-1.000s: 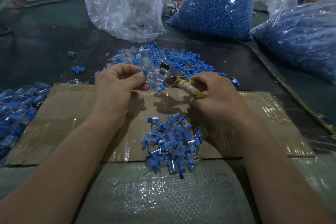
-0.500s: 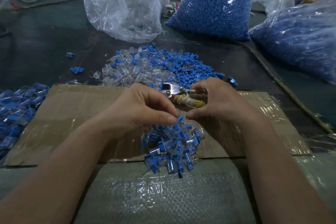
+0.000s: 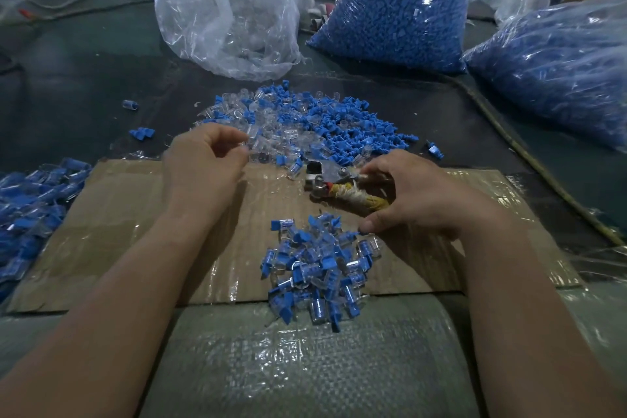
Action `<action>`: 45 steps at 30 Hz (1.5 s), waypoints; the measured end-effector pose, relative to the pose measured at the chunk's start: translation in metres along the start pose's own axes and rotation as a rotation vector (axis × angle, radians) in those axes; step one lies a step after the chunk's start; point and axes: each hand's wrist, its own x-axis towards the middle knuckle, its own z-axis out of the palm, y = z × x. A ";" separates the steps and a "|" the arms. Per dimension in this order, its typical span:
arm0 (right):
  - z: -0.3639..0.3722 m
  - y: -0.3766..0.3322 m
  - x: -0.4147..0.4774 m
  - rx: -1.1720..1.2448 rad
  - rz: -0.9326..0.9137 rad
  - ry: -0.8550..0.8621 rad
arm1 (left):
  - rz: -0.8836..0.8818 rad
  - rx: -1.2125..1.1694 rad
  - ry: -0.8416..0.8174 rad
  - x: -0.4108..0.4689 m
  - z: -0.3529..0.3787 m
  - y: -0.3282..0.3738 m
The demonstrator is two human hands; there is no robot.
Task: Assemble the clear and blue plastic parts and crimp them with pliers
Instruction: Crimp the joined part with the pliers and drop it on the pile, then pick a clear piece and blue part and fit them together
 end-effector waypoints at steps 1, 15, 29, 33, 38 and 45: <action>-0.001 0.001 0.000 -0.001 0.002 -0.010 | 0.020 0.069 -0.016 0.001 0.002 -0.002; -0.005 0.009 0.004 0.091 0.071 0.412 | 0.175 0.490 -0.271 0.003 0.012 -0.010; 0.006 0.027 0.030 0.099 0.329 0.421 | -0.035 -0.143 -0.146 -0.007 0.004 0.013; 0.007 0.026 0.031 0.063 0.291 0.370 | -0.039 -0.187 -0.176 -0.010 0.003 0.014; 0.007 0.022 0.030 0.120 0.242 0.423 | -0.055 -0.223 -0.209 -0.010 0.005 0.013; 0.008 0.025 0.033 0.135 0.203 0.464 | -0.053 -0.259 -0.229 -0.011 0.006 0.013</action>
